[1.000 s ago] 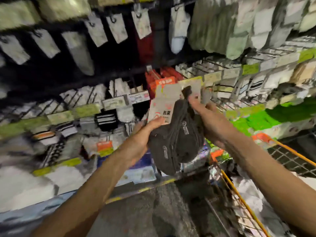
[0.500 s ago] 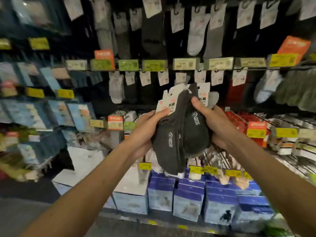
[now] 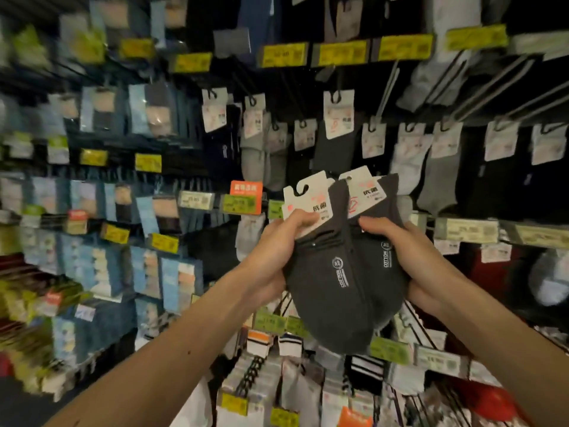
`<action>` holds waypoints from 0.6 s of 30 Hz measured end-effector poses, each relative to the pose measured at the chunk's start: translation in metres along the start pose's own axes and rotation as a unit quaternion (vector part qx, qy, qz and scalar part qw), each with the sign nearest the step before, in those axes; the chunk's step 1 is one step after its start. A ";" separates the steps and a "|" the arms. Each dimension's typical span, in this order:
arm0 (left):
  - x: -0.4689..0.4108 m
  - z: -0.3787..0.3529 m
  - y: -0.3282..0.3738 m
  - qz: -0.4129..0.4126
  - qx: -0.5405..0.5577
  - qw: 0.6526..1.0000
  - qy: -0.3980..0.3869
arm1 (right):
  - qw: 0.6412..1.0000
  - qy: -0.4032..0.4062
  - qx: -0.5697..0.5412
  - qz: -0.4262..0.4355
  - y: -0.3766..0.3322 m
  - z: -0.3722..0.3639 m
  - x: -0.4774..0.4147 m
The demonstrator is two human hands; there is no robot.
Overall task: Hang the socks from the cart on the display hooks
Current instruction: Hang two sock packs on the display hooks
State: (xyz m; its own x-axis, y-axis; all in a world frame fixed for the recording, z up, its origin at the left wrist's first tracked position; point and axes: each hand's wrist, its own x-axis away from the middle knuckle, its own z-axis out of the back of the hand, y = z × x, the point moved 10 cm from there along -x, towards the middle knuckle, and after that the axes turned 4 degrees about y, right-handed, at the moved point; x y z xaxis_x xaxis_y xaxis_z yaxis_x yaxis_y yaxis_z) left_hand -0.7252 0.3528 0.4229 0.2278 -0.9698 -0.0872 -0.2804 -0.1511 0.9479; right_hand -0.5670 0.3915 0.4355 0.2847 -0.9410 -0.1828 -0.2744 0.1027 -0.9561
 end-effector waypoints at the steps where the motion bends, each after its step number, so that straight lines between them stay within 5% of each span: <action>1: -0.007 -0.001 0.002 0.000 -0.006 1.000 -0.002 | 1.000 0.001 0.005 -0.001 -0.001 0.001 -0.009; 8: -0.060 -0.003 0.026 -0.058 -0.063 0.996 0.022 | 0.999 -0.018 -0.004 0.051 -0.031 -0.010 -0.055; 18: -0.086 -0.006 0.061 -0.192 -0.194 0.962 0.026 | 0.976 0.014 0.161 0.148 -0.063 0.014 -0.096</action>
State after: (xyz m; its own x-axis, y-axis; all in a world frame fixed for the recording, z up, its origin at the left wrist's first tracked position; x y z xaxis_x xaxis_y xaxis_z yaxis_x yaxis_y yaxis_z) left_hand -0.7562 0.4280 0.4901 0.2937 -0.8445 -0.4478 0.1998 -0.4038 0.8927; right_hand -0.5647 0.4799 0.5103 0.2109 -0.8625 -0.4601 -0.0379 0.4631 -0.8855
